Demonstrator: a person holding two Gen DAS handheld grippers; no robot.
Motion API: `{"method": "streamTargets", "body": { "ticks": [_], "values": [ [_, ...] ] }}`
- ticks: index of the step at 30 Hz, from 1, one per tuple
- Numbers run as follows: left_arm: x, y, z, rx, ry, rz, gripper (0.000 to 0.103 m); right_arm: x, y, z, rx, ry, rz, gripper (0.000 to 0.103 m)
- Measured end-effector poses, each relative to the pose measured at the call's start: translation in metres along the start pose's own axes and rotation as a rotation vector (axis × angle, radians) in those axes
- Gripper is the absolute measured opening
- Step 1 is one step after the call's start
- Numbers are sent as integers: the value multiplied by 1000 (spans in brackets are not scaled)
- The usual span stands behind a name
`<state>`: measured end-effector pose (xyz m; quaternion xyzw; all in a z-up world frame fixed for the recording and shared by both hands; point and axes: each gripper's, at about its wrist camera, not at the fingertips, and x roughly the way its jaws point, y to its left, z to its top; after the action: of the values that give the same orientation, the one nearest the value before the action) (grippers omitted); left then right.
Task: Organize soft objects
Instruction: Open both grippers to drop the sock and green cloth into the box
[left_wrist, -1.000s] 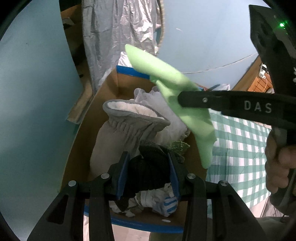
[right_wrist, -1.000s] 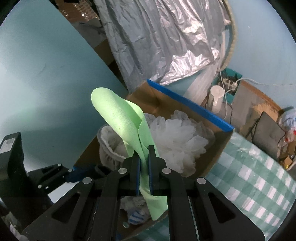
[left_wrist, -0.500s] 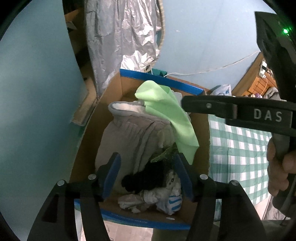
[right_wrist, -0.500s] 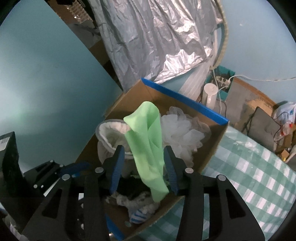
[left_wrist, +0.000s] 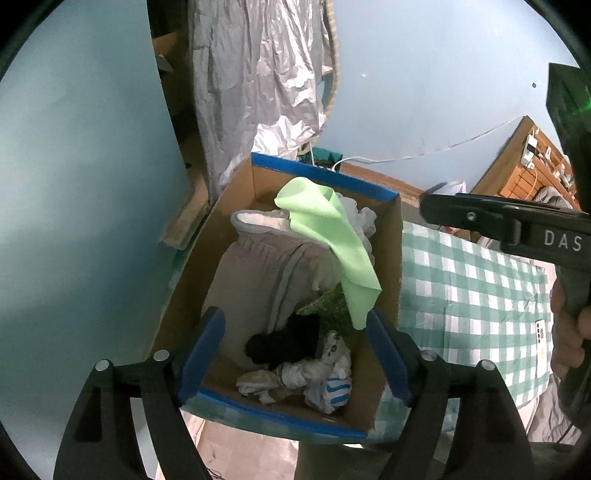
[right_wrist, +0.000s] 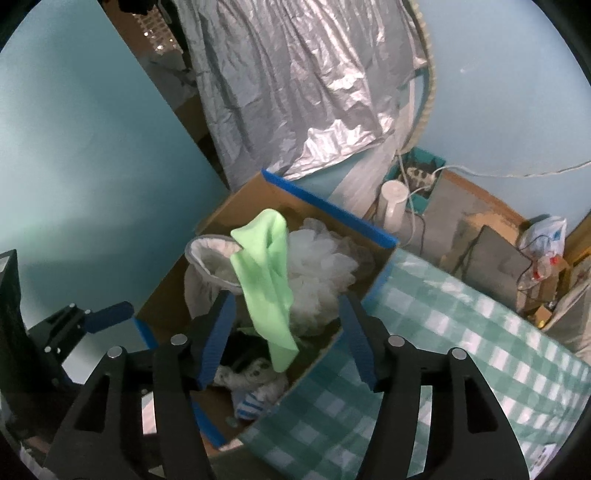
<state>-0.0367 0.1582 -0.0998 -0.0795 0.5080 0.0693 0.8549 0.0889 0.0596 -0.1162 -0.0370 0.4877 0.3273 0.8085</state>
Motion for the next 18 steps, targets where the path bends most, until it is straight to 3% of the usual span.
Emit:
{"method": "streamTargets", "body": {
  "ticks": [12,18],
  "values": [
    [-40,-30,11,10,-62,38,92,-49,-21,-5,28,-50,-44,64],
    [-54,-47,15,28,-78,61,93,-71,-29,-9,45,-70,-53,65]
  ]
}}
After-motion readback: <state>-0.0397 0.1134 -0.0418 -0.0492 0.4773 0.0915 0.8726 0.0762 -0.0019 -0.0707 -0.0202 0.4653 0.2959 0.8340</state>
